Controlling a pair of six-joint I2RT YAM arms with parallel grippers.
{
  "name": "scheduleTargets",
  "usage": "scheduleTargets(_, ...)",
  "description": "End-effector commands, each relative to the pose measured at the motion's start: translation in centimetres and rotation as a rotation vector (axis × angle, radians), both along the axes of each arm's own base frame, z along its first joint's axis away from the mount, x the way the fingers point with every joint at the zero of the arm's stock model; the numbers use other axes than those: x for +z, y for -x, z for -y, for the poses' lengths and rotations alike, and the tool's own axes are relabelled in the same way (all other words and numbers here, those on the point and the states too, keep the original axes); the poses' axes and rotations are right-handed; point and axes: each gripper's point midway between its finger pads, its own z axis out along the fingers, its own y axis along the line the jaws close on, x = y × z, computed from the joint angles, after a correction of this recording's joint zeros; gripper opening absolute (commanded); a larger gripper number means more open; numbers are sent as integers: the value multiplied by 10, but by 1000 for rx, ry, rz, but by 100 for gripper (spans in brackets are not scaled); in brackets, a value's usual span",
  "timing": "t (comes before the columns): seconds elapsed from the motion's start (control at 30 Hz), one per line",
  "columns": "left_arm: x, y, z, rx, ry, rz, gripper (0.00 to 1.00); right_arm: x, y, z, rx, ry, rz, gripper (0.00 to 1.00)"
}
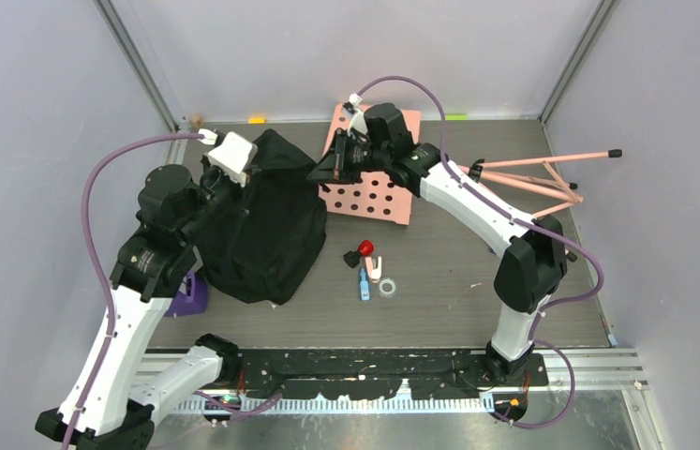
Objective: Pack the student bag
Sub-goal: Zip the student bag at the center of the board.
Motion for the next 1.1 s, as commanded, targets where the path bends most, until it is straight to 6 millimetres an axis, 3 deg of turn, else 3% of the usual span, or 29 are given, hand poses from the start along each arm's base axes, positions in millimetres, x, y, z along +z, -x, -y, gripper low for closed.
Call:
scheduleTargets(0.0, 54, 7, -15, 56, 60, 181, 0, -18, -12, 2, -105, 39, -10, 0)
scheduleTargets(0.1, 55, 8, -16, 59, 61, 187, 0, -23, -21, 9, -156, 48, -18, 0)
scheduleTargets(0.27, 58, 12, -20, 67, 57, 196, 0, -11, -36, 24, -251, -1, -7, 0)
scheduleTargets(0.43, 61, 11, -27, 105, 59, 209, 0, -22, -45, 39, -288, 5, -38, 0)
scheduleTargets(0.73, 66, 8, -26, 109, 67, 219, 0, -80, -57, 52, -309, 79, -130, 0)
scheduleTargets(1.07, 83, 3, -39, 198, 132, 263, 0, -138, -60, 50, -294, 142, -213, 0)
